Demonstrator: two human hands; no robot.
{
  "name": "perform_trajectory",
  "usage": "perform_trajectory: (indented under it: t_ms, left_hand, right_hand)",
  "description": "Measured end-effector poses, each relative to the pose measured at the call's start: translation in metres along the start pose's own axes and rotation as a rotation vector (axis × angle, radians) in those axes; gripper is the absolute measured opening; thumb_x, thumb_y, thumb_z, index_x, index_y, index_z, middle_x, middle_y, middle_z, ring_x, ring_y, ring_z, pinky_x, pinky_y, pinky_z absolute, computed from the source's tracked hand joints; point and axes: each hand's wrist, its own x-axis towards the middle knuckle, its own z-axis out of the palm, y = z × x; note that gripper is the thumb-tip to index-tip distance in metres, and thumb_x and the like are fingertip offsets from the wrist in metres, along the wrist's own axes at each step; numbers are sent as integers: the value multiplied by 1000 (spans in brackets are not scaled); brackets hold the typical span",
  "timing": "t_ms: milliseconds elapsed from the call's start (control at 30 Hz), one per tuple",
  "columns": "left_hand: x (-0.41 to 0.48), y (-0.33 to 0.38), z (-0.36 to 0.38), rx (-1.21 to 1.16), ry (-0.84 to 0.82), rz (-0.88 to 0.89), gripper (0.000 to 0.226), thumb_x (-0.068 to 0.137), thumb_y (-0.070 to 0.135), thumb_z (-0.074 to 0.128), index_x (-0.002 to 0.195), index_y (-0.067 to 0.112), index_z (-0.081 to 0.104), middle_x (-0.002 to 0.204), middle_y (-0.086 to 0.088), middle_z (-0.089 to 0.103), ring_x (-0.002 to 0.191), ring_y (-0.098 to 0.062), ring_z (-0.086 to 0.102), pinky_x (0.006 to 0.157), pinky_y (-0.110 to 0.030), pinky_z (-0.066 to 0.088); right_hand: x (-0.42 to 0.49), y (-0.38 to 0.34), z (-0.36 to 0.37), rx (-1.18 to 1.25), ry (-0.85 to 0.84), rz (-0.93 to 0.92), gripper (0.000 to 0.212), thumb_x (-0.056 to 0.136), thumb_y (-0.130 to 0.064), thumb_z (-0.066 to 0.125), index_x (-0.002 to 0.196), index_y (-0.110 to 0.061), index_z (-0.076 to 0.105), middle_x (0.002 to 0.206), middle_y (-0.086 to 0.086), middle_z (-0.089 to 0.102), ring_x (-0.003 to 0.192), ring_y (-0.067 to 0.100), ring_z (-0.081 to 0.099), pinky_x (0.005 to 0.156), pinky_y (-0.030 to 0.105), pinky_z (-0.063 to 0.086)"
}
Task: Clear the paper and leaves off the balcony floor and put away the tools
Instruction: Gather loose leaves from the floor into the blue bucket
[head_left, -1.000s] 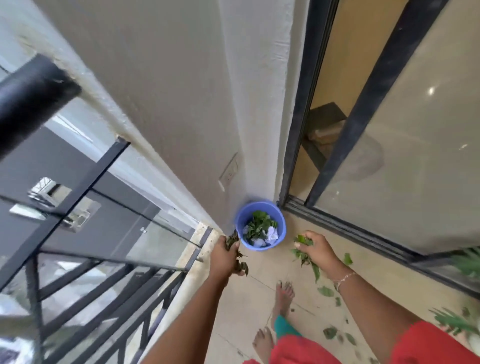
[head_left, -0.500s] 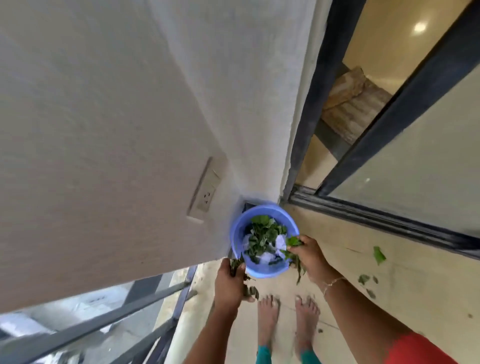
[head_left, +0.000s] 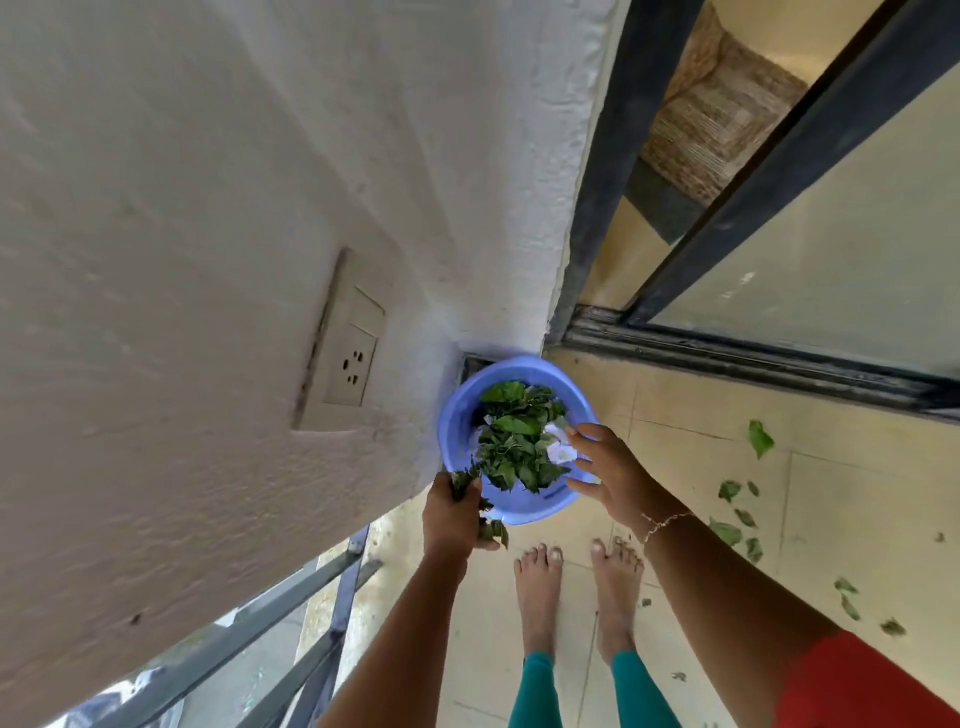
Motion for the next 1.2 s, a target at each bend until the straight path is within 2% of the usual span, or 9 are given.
perform_trajectory:
  t_ms: [100,167,267,400,533,667,833,1000,1200]
  left_hand:
    - [22,7,11,42,15,5,13,94,18,54,85,11,47,96,-26,61,51,-27,57,40,-33,53]
    - [37,15,18,77,36,7,13,91,20,57,87,12,48,102,-27,62,64,-32,63,56,-47,58]
    - [50,34,27,-63,-45,-77,38,87,22,66,113,6,45,112,-21,59,83,-34,63,59,-47,58]
    - [50,48,33,-143,-198,-186,70,85,30,67,143,25,28,145,-8,36,128,-37,38,60,-45,56]
    - [36,50,36,-104,-247,-176,70,94,32,53,149,28,9,154,-7,20,138,-35,26,86,-52,47]
    - [23,40,32,439,-162,149,70,96,35,48,150,14,9,157,-9,15,143,-26,19,114,-42,25]
    - [-33,32,16,1220,-122,476,67,97,44,38,150,10,13,157,-16,6,146,-28,7,117,-38,15]
    - [-127,38,0,1485,-179,597,70,97,51,31,149,9,12,157,-17,1,146,-30,3,118,-40,8]
    - [-216,57,6,1701,-254,821,70,95,55,30,149,11,17,158,-13,3,146,-28,5,118,-42,4]
  right_hand:
    - [-3,8,-10,39,14,-6,32,94,-25,52,124,-17,45,142,7,38,134,27,33,105,47,37]
    - [-6,13,-16,42,21,-8,28,94,-26,52,120,-18,46,136,7,42,133,27,35,102,44,39]
    - [-7,20,-27,85,39,-4,27,95,-21,50,121,-15,48,129,9,46,130,29,38,93,39,41]
    - [-11,28,-36,139,82,15,10,94,-17,51,104,-16,54,117,7,49,117,28,45,94,40,42]
    - [-21,31,-45,188,103,6,13,94,-15,51,107,-14,53,99,2,54,111,26,46,87,38,44]
    - [-38,28,-56,83,150,-58,23,94,-13,52,116,-10,52,109,7,54,107,23,50,81,34,47]
    - [-87,32,-78,-520,331,-344,16,90,-14,58,105,-10,60,104,5,62,93,15,55,81,25,42]
    - [-175,40,-107,-848,398,-499,18,88,-14,60,106,-12,63,109,8,63,95,23,61,84,33,49]
    - [-287,67,-144,-1140,524,-420,35,92,-26,50,127,-22,49,127,2,47,116,21,49,94,30,44]
